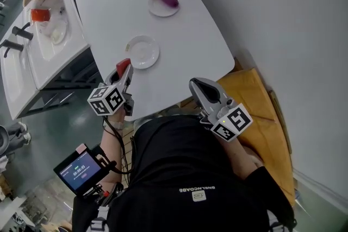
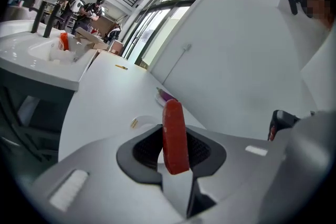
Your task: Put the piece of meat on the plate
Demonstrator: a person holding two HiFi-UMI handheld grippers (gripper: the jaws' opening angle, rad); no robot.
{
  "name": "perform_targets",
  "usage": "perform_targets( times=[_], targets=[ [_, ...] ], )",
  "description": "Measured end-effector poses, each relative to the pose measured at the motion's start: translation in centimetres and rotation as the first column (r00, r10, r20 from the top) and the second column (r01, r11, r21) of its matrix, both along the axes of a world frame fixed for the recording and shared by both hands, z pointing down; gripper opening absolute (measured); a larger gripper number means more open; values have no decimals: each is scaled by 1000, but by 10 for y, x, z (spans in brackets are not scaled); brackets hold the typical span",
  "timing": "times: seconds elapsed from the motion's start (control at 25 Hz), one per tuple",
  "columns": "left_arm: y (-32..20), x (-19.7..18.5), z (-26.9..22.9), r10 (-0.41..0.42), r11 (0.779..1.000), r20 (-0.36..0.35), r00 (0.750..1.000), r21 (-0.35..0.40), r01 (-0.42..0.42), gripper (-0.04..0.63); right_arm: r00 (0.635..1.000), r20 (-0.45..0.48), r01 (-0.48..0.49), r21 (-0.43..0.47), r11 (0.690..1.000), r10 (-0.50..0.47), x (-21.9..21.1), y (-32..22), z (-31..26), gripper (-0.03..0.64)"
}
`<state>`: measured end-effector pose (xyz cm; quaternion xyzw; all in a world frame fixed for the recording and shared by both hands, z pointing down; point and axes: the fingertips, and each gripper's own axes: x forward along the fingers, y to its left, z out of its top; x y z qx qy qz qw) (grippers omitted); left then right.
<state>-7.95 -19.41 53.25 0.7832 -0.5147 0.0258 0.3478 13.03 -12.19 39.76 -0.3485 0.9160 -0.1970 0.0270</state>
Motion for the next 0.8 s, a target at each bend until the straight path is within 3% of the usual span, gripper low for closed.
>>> perform_targets(
  times=[0.32, 0.52, 0.8],
  targets=[
    [-13, -8, 11, -39, 997, 62, 997, -63, 43, 110, 999, -36, -8, -33, 999, 6, 15, 4, -16, 5],
    [-42, -6, 57, -62, 994, 110, 992, -85, 71, 110, 999, -29, -23, -37, 999, 22, 38, -16, 20, 5],
    [-50, -2, 62, -42, 991, 146, 988, -122, 60, 110, 998, -45, -52, -56, 997, 50, 52, -16, 11, 5]
  ],
)
